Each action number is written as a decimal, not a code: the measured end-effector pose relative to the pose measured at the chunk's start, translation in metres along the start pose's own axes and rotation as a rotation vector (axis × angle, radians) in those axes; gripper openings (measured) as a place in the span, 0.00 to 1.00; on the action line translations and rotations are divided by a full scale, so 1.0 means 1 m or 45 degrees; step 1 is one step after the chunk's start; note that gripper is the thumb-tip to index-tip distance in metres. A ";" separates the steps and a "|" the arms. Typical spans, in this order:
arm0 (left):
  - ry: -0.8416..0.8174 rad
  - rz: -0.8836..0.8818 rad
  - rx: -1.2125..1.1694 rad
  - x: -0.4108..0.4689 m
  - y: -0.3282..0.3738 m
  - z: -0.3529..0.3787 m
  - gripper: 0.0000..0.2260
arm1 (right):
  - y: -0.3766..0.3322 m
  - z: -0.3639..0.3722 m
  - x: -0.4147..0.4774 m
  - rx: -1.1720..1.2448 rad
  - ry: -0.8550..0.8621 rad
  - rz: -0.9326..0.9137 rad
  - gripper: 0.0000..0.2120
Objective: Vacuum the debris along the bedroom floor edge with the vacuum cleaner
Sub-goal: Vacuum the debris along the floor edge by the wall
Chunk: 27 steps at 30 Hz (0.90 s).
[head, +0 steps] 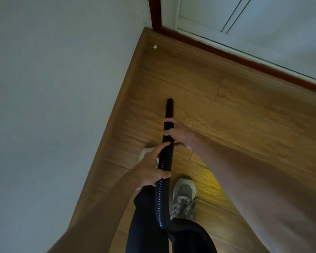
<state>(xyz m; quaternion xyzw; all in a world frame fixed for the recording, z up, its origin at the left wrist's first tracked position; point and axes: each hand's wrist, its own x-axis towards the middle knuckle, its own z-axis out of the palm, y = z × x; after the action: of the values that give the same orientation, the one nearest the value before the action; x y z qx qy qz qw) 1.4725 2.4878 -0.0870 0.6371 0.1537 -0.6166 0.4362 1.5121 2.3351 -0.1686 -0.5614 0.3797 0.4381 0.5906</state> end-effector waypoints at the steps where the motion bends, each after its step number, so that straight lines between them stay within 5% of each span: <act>1: 0.000 0.012 -0.002 0.005 0.003 0.000 0.41 | -0.005 -0.003 0.004 -0.017 0.008 -0.009 0.24; 27: 0.145 0.205 -0.168 0.078 0.062 -0.068 0.41 | -0.116 -0.008 0.087 -0.174 0.141 -0.246 0.20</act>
<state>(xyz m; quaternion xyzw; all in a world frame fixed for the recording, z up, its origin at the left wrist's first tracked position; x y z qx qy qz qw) 1.5772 2.4765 -0.1460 0.6512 0.1667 -0.5310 0.5159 1.6498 2.3366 -0.2126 -0.6576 0.3253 0.3722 0.5685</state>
